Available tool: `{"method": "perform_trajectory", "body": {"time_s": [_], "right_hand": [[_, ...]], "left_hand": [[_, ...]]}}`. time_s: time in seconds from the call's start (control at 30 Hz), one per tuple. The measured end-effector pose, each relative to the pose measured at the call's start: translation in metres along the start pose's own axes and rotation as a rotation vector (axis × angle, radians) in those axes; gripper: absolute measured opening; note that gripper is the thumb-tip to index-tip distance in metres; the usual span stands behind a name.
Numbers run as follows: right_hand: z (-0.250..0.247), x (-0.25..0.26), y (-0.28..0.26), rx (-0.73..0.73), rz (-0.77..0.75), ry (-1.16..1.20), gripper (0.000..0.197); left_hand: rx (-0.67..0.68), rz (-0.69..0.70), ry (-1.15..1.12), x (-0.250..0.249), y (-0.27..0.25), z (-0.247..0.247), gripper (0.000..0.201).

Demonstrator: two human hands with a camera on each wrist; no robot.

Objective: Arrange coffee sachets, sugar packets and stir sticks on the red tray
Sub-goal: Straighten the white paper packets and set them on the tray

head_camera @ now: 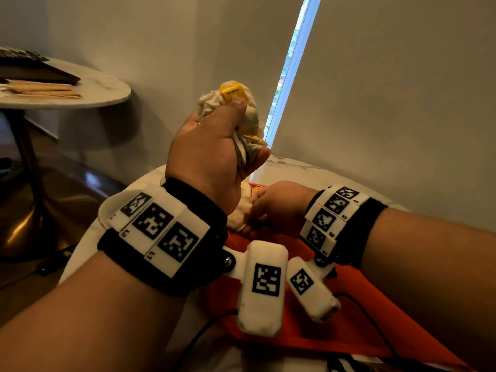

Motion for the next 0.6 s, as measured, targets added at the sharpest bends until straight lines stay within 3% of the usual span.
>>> {"method": "perform_trajectory", "body": {"time_s": [0.13, 0.27, 0.33, 0.47, 0.6], "right_hand": [[-0.003, 0.002, -0.005, -0.030, 0.013, 0.070, 0.002], [-0.010, 0.001, -0.008, -0.086, 0.003, 0.084, 0.018], [-0.015, 0.000, -0.012, -0.106, -0.029, 0.074, 0.016], [-0.028, 0.005, -0.021, -0.141, -0.258, 0.164, 0.006], [-0.040, 0.020, -0.042, -0.151, -0.463, 0.274, 0.031]], "left_hand": [[-0.002, -0.019, 0.052, 0.000, 0.001, -0.003, 0.008], [0.017, -0.014, 0.043, 0.000, 0.004, -0.004, 0.006], [0.036, -0.029, 0.052, 0.002, 0.003, -0.003, 0.008], [0.133, -0.097, 0.071, 0.007, 0.001, 0.001, 0.008], [0.191, -0.173, 0.115, 0.011, -0.002, 0.004, 0.010]]}}
Point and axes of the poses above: each hand's wrist, its own y-axis towards the middle knuckle, its own z-axis out of the palm, x = y × z, the point moved 2 cm from there along y, towards the middle knuckle, and after that the axes turned 15 degrees about x, right-handed, at the moved point
